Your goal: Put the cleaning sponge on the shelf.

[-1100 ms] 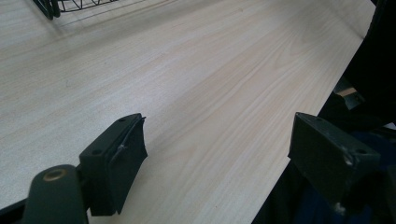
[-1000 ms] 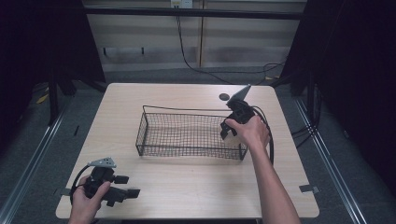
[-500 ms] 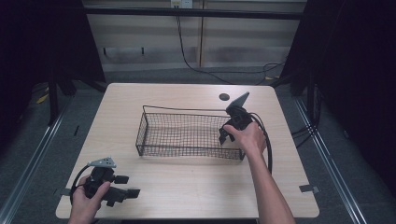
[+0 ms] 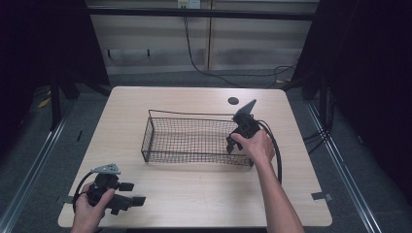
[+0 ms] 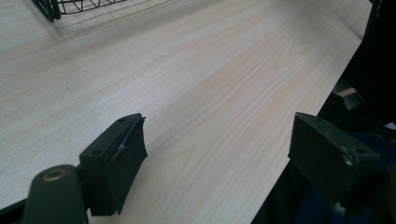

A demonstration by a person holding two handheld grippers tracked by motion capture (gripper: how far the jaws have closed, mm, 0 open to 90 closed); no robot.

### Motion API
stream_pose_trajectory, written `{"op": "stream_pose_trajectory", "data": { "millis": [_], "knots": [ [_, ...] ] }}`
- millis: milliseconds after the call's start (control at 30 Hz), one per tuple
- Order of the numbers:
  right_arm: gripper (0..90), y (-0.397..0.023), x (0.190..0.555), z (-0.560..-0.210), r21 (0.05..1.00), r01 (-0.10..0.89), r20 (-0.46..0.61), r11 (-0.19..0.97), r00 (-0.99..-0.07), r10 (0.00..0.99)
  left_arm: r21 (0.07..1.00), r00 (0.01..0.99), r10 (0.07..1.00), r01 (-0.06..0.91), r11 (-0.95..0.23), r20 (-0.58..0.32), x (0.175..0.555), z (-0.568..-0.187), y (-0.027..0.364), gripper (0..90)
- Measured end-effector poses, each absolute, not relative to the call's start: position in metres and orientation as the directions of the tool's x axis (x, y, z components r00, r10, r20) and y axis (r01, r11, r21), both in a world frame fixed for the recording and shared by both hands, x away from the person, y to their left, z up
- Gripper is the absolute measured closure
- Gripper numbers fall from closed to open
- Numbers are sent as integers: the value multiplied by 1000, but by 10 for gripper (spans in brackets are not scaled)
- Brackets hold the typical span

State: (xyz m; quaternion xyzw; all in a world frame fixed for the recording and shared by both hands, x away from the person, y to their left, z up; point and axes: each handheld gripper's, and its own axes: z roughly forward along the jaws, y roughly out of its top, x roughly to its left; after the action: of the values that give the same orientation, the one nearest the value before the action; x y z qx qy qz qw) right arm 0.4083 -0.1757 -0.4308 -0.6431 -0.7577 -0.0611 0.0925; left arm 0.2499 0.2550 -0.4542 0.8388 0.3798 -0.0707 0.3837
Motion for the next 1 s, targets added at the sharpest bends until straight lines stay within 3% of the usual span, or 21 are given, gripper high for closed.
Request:
{"op": "stream_pose_trajectory", "data": {
  "millis": [1000],
  "knots": [
    [270, -165, 410, -445, -42, 981, 152, 192, -183, 971, 590, 701, 583, 692, -417, -411, 250, -454, 255, 184]
  ]
}}
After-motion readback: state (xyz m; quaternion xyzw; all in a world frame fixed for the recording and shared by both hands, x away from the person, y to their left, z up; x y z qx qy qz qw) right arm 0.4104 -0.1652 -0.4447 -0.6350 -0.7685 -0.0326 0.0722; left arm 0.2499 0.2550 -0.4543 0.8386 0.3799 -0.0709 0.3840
